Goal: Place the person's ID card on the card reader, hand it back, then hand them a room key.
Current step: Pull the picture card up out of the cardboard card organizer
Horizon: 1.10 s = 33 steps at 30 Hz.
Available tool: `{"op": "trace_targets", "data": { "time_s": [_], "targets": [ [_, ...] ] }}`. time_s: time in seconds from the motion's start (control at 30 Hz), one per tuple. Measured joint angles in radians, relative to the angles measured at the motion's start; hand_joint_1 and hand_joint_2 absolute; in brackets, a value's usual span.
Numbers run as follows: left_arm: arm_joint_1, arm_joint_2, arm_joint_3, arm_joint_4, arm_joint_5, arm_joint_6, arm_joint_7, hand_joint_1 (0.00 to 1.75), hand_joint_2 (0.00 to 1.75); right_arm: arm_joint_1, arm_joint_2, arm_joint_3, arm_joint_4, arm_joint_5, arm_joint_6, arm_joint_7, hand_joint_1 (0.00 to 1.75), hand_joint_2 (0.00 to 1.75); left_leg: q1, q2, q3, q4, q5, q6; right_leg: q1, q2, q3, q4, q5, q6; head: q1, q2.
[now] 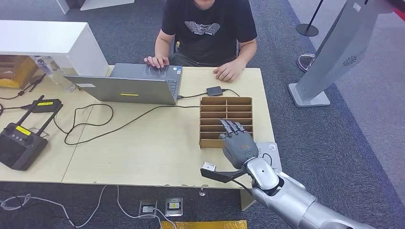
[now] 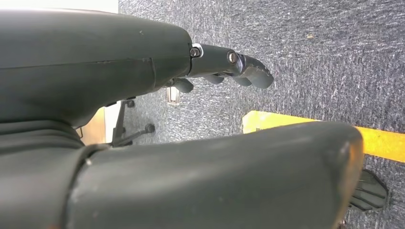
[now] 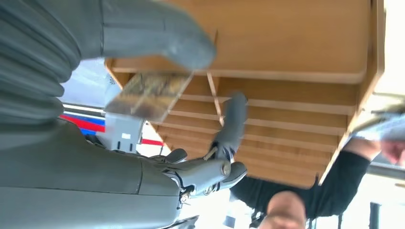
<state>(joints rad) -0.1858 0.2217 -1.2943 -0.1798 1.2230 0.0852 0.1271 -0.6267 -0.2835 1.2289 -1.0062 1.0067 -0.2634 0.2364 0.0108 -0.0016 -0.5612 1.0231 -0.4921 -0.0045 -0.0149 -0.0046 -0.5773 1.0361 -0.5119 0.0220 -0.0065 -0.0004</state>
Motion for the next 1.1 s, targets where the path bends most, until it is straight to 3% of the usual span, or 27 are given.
{"op": "trace_targets", "data": {
  "time_s": [0.1,0.43,0.63,0.73,0.87,0.97,1.1],
  "targets": [
    [0.000,0.000,0.000,0.000,0.000,0.002,0.000,0.00,0.00,0.012,0.005,-0.047,-0.017,0.011,-0.001,0.000,0.00,0.00,0.000,0.000,0.000,0.000,0.000,0.000,0.000,0.000,0.000,0.000,0.000,0.000,0.000,0.000],
    [0.000,0.001,0.000,0.000,0.004,0.003,0.000,0.00,0.00,0.067,0.040,-0.243,-0.073,0.104,-0.134,-0.078,0.00,0.00,0.000,0.000,0.000,0.000,0.000,0.000,0.000,0.000,0.000,0.000,0.000,0.000,0.000,0.000],
    [0.000,-0.003,0.000,0.000,0.022,0.039,0.009,0.00,0.00,0.085,0.059,-0.329,-0.080,0.119,-0.109,-0.083,0.00,0.00,0.000,0.000,0.000,0.000,0.000,0.000,0.000,0.000,0.000,0.000,0.000,0.000,0.000,0.000],
    [0.000,-0.005,0.001,0.000,0.025,0.050,0.019,0.00,0.00,0.089,0.066,-0.355,-0.081,0.115,-0.045,-0.066,0.00,0.00,0.000,0.000,0.000,0.000,0.000,0.000,0.000,0.000,0.000,0.000,0.000,0.000,0.000,0.000],
    [0.000,-0.009,0.004,0.000,0.029,0.060,0.039,0.00,0.00,0.100,0.074,-0.363,-0.099,0.084,0.122,-0.011,0.00,1.75,0.000,0.000,0.000,0.000,0.000,0.000,0.000,0.000,0.000,0.000,0.000,0.000,0.000,0.000],
    [0.000,-0.013,0.009,0.000,0.033,0.064,0.047,0.00,0.00,0.106,0.083,-0.364,-0.118,0.070,0.211,0.029,0.00,1.75,0.000,0.000,0.000,0.000,0.000,0.000,0.000,0.000,0.000,0.000,0.000,0.000,0.000,0.000],
    [0.000,-0.017,0.017,0.000,0.038,0.067,0.052,0.00,0.00,0.106,0.089,-0.366,-0.141,0.052,0.255,0.040,0.00,1.75,0.000,0.000,0.000,0.000,0.000,0.000,0.000,0.000,0.000,0.000,0.000,0.000,0.000,0.000]
  ]
}}
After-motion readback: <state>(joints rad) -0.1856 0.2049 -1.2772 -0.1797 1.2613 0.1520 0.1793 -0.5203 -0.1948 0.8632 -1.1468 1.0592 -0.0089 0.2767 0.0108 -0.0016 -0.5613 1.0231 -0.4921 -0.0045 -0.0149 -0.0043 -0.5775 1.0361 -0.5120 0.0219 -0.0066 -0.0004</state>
